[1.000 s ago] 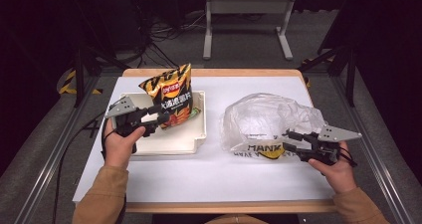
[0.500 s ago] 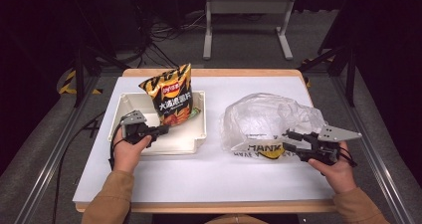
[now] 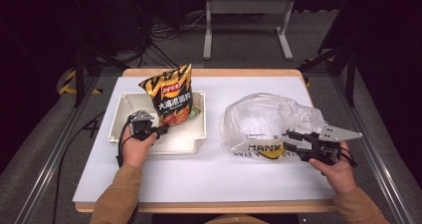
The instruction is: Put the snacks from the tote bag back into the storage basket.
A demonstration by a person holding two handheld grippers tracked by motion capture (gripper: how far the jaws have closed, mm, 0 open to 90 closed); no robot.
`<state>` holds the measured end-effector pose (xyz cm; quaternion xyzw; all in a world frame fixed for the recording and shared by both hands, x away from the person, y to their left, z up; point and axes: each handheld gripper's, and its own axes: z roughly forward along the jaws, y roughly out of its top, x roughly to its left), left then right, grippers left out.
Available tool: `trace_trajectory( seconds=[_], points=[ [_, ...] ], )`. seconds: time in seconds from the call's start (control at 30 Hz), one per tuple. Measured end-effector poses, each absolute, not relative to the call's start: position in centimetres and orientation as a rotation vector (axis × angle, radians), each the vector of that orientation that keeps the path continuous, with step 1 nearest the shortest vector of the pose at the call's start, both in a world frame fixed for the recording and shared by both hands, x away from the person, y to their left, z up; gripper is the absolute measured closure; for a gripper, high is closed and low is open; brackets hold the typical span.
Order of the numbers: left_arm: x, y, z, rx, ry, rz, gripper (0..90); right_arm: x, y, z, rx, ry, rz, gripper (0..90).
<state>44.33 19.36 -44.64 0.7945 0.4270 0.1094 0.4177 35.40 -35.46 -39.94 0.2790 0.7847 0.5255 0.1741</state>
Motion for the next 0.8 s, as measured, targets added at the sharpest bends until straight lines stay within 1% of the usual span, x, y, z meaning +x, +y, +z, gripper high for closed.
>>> trace_trajectory(
  seconds=[0.13, 0.27, 0.4, 0.57, 0.67, 0.7, 0.8],
  points=[
    [44.7, 19.4, -44.5, 1.974, 1.148, 0.288, 86.4, 35.4, -35.4, -40.0, 0.793, 2.229, 1.489, 52.1],
    [45.0, 19.5, -44.2, 1.973, 1.177, 0.313, 84.4, 35.4, -35.4, -40.0, 0.794, 2.231, 1.485, 52.1],
    [44.8, 19.7, -44.3, 1.957, 1.162, 0.308, 81.5, 35.4, -35.5, -39.9, 0.795, 2.227, 1.487, 52.1],
    [43.8, 19.9, -44.1, 1.922, 1.125, 0.278, 73.6, 35.4, -35.5, -40.0, 0.792, 2.230, 1.487, 52.1],
    [43.2, 20.1, -43.6, 1.900, 1.105, 0.276, 69.8, 35.4, -35.5, -39.9, 0.791, 2.225, 1.493, 52.1],
    [42.4, 20.2, -42.8, 1.876, 1.066, 0.268, 68.4, 35.4, -35.5, -39.9, 0.789, 2.224, 1.493, 52.1],
    [41.6, 20.3, -42.0, 1.864, 1.019, 0.272, 66.5, 35.4, -35.5, -39.8, 0.787, 2.223, 1.496, 52.1]
  ],
)
